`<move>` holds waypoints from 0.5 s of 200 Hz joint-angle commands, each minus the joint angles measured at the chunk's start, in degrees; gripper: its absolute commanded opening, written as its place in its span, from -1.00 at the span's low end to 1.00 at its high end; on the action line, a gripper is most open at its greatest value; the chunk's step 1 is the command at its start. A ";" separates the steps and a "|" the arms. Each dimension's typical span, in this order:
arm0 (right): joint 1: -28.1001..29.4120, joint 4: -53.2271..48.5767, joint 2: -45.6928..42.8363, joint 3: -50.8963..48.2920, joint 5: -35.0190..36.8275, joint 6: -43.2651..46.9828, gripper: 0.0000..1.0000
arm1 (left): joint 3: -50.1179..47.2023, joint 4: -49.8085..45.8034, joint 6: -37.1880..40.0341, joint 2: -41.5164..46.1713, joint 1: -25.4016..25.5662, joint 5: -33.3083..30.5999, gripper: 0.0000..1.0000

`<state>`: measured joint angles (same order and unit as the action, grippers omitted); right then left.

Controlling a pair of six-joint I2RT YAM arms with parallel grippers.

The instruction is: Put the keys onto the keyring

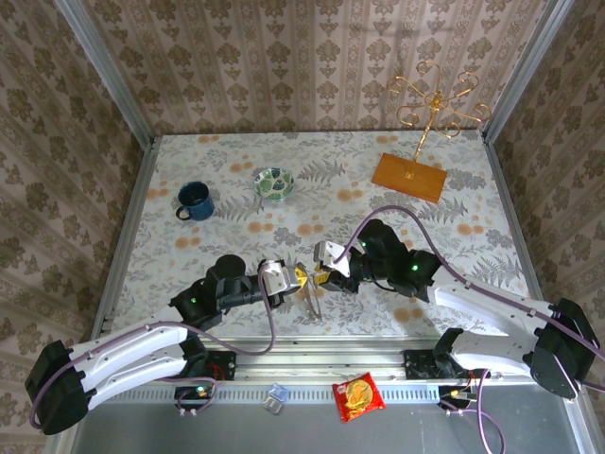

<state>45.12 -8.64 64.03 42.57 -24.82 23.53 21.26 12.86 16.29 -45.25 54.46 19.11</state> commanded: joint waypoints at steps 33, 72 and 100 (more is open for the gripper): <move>-0.47 6.09 -0.41 -1.88 -3.29 -2.03 -0.36 | -1.26 4.41 -1.37 1.07 0.41 1.28 -1.00; -0.13 8.38 2.18 -1.22 -6.75 -3.05 -0.42 | -1.58 5.46 -1.71 1.13 0.54 1.02 -1.00; -0.13 8.25 2.85 -1.35 -7.44 -2.67 -0.57 | -1.70 6.01 -1.83 1.05 0.56 0.91 -1.00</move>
<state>44.84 -2.52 66.28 41.45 -29.61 21.19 20.10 14.83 15.84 -45.25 54.48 19.14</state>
